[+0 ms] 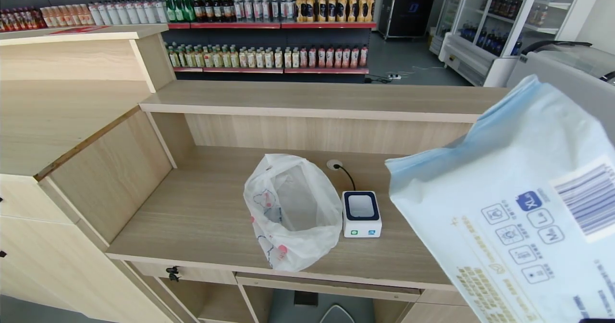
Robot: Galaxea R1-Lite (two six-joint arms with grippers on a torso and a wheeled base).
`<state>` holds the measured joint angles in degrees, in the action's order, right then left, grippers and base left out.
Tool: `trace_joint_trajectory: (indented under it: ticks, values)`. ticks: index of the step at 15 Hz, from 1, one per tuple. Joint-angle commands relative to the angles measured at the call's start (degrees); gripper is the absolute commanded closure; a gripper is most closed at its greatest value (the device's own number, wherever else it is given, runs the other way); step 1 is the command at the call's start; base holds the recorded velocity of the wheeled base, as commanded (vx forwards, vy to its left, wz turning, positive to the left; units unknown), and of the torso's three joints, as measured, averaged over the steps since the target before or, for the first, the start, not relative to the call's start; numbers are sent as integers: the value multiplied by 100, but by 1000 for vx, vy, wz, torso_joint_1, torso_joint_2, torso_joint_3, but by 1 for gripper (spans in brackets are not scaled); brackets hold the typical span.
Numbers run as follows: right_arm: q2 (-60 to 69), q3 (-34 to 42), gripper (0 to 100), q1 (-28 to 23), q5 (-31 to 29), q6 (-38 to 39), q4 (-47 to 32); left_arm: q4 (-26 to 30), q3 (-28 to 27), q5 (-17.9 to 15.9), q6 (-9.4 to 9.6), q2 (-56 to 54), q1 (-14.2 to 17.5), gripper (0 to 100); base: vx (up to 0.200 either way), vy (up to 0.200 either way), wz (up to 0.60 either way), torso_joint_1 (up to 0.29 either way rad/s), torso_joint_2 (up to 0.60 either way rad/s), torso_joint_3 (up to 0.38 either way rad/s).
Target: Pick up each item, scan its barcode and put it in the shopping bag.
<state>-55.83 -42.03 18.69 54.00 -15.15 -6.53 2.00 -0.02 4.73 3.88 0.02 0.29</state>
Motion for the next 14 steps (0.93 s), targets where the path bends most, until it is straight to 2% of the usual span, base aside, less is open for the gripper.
trace_joint_trajectory:
  ticks: [1, 5, 14]
  values:
    - [-217, -59, 100, 311, -171, -14, 29, 2, 2, 2, -1, -2, -3, 0, 0, 0, 0, 0, 0, 0]
    - [-358, -174, 100, 715, -391, -14, 21, 2, 2, 2, -1, -2, -3, 0, 0, 0, 0, 0, 0, 0]
    - [-384, -235, 100, 715, -391, -5, -6, 2, 2, 2, -1, -2, -3, 0, 0, 0, 0, 0, 0, 0]
